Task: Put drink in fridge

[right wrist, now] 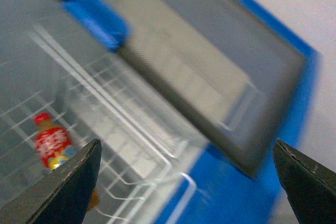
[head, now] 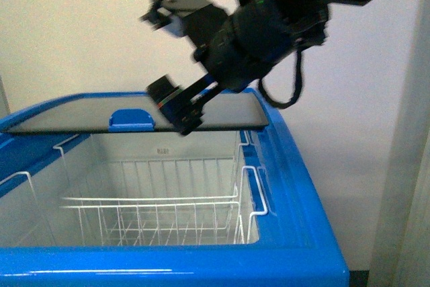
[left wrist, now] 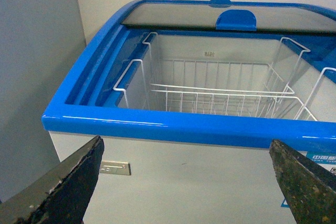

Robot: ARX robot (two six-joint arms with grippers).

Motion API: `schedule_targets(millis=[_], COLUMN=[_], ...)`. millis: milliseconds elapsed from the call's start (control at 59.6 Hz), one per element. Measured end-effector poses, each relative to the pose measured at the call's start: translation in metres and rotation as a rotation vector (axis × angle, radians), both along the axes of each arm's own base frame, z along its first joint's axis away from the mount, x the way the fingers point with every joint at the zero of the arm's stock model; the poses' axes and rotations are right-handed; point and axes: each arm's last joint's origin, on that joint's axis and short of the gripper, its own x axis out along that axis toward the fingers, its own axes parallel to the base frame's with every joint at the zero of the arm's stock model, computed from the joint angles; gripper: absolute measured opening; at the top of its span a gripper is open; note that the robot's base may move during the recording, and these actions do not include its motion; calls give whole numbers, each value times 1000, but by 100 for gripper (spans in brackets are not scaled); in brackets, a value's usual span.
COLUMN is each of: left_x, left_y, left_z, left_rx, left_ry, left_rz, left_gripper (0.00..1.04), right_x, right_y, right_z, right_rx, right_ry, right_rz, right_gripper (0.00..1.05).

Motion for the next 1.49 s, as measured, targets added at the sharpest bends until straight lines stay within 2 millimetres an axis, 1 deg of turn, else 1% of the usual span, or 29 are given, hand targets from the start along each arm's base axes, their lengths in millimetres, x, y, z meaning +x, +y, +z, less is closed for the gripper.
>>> schedule_targets(millis=[17, 34, 101, 134, 185, 201, 235, 269, 319, 352, 369, 386, 403, 436, 453, 470, 503, 554, 587, 638, 688, 722, 738, 789, 822, 889, 1007, 1225, 1494], left_x=[0, 0, 0, 0, 0, 0, 0, 0, 0, 0, 0, 0, 0, 0, 0, 0, 0, 0, 0, 0, 0, 0, 0, 0, 0, 0, 0, 0, 0], left_y=[0, 0, 0, 0, 0, 0, 0, 0, 0, 0, 0, 0, 0, 0, 0, 0, 0, 0, 0, 0, 0, 0, 0, 0, 0, 0, 0, 0, 0], left_z=[0, 0, 0, 0, 0, 0, 0, 0, 0, 0, 0, 0, 0, 0, 0, 0, 0, 0, 0, 0, 0, 0, 0, 0, 0, 0, 0, 0, 0], left_rx=[0, 0, 0, 0, 0, 0, 0, 0, 0, 0, 0, 0, 0, 0, 0, 0, 0, 0, 0, 0, 0, 0, 0, 0, 0, 0, 0, 0, 0], left_ry=[0, 0, 0, 0, 0, 0, 0, 0, 0, 0, 0, 0, 0, 0, 0, 0, 0, 0, 0, 0, -1, -1, -1, -2, -2, -2, -2, -2, -2], left_rz=[0, 0, 0, 0, 0, 0, 0, 0, 0, 0, 0, 0, 0, 0, 0, 0, 0, 0, 1, -2, 0, 0, 0, -1, 0, 0, 0, 0, 0], left_gripper=[97, 97, 97, 97, 97, 97, 97, 97, 97, 97, 97, 97, 97, 97, 97, 97, 97, 97, 97, 97, 97, 97, 97, 97, 97, 97, 97, 97, 97], right_x=[-2, -3, -13, -16, -31, -34, -50, -59, -88, -114, -117, -132, -141, -164, -176, -196, -217, -255, -277, -293, -298, -298, -298, -297, -297, -298, -298, -298, -298], right_y=[-16, -23, -63, -70, -95, -99, -115, -121, -136, -143, -144, -147, -149, -153, -155, -157, -161, -164, -167, -170, -174, -175, -176, -177, -177, -182, -190, -191, -191], right_z=[8, 11, 23, 25, 28, 28, 29, 29, 28, 26, 26, 23, 22, 16, 13, 7, -2, -31, -59, -79, -95, -101, -101, -109, -112, -115, -121, -132, -138], right_rx=[23, 42, 129, 147, 218, 234, 303, 328, 406, 444, 447, 459, 472, 502, 524, 552, 557, 526, 510, 532, 534, 530, 529, 522, 521, 529, 524, 523, 523], right_ry=[-21, -27, -49, -50, -43, -41, -34, -32, -38, -47, -48, -58, -60, -75, -100, -155, -192, -194, -186, -236, -256, -252, -251, -237, -234, -240, -257, -250, -254], right_rz=[-89, -131, -357, -397, -516, -530, -583, -603, -650, -680, -685, -704, -717, -696, -642, -553, -497, -496, -475, -443, -444, -447, -447, -444, -442, -411, -449, -449, -449], right_gripper=[97, 97, 97, 97, 97, 97, 97, 97, 97, 97, 97, 97, 97, 95, 92, 86, 80, 70, 61, 51, 39, 33, 32, 23, 20, 3, 3, 3, 3])
